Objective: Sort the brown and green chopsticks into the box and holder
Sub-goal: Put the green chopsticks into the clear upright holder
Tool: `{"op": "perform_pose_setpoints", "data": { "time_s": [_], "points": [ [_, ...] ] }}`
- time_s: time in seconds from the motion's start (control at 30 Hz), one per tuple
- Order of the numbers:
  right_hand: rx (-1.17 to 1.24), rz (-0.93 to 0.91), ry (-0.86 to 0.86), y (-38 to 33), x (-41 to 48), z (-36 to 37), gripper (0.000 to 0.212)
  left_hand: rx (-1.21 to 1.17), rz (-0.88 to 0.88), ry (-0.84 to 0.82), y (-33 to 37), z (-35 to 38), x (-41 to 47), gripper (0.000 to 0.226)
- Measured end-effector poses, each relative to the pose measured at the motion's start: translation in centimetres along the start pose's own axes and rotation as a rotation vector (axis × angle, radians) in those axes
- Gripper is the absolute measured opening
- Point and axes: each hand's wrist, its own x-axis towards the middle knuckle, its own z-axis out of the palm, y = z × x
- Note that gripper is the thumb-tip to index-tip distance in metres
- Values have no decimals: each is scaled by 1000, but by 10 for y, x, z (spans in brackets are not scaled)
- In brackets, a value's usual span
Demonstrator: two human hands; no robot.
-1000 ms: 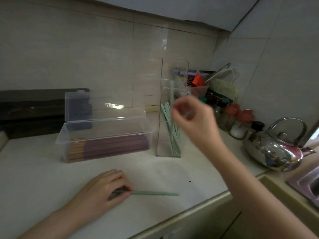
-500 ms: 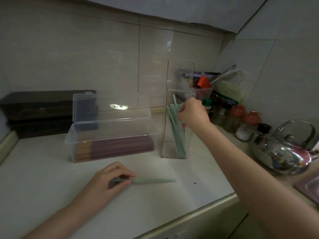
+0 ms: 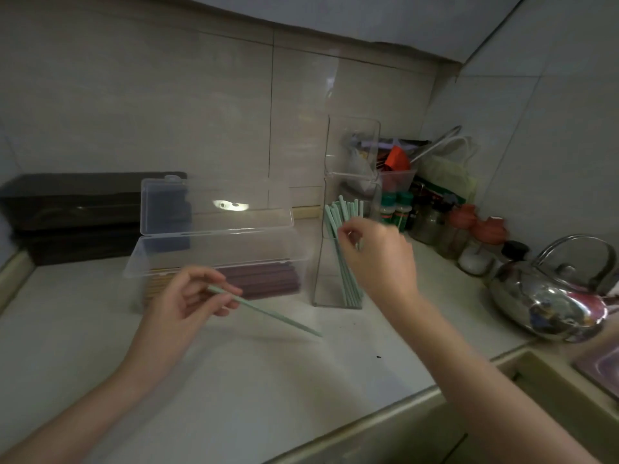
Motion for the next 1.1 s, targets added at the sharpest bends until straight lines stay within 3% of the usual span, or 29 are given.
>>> {"op": "perform_pose_setpoints", "data": {
  "time_s": [0.1, 0.17, 0.23, 0.47, 0.8, 1.1],
  "points": [
    [127, -39, 20, 1, -47, 16, 7, 27, 66, 40, 21, 1, 21, 31],
    [163, -12, -108, 5, -73, 32, 8, 86, 145, 55, 40, 9, 40, 13],
    [156, 21, -224, 6, -91, 46, 11, 87, 210, 48, 63, 23, 60, 13],
    [214, 134, -284, 12, -99, 63, 11, 240, 360, -78, 114, 75, 134, 12],
    [209, 96, -258, 13, -100, 68, 12, 611, 190, -273, 68, 124, 180, 21],
    [200, 62, -226, 13, -101, 71, 11, 1068, 521, -337, 26, 141, 168, 31]
  ]
}}
